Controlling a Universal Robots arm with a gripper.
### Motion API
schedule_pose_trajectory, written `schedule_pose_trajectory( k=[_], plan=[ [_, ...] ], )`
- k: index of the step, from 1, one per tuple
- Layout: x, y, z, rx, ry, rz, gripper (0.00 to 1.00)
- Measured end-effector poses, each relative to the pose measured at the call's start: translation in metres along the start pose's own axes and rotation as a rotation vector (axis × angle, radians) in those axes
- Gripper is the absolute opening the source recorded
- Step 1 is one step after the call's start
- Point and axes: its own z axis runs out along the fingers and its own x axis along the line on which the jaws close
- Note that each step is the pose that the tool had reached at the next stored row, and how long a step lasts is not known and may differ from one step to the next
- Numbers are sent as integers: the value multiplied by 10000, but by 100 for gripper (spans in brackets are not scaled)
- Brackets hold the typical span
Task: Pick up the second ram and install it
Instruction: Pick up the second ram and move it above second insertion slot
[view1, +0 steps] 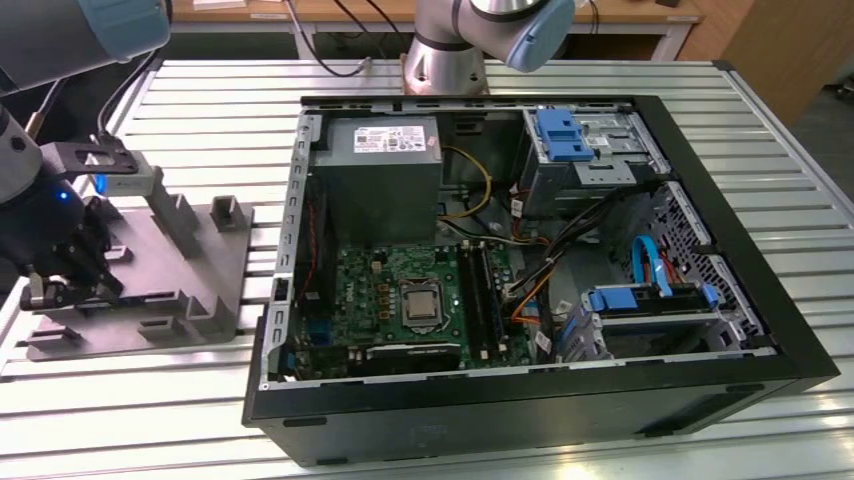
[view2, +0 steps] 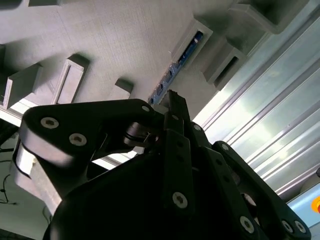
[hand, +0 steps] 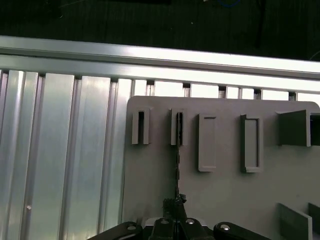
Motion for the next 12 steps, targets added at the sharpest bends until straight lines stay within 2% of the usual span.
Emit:
schedule_pose_trajectory(
  k=[5, 6, 7, 9, 11, 12],
  plan=[
    [0, 0, 0, 0, 1, -7, 10],
    [0, 0, 0, -1, 1, -9, 16],
    [0, 0, 0, 0, 1, -11, 16],
    [0, 0, 0, -1, 1, -14, 29],
    [0, 0, 0, -1, 1, -17, 29],
    [0, 0, 0, -1, 1, -19, 35]
  ],
)
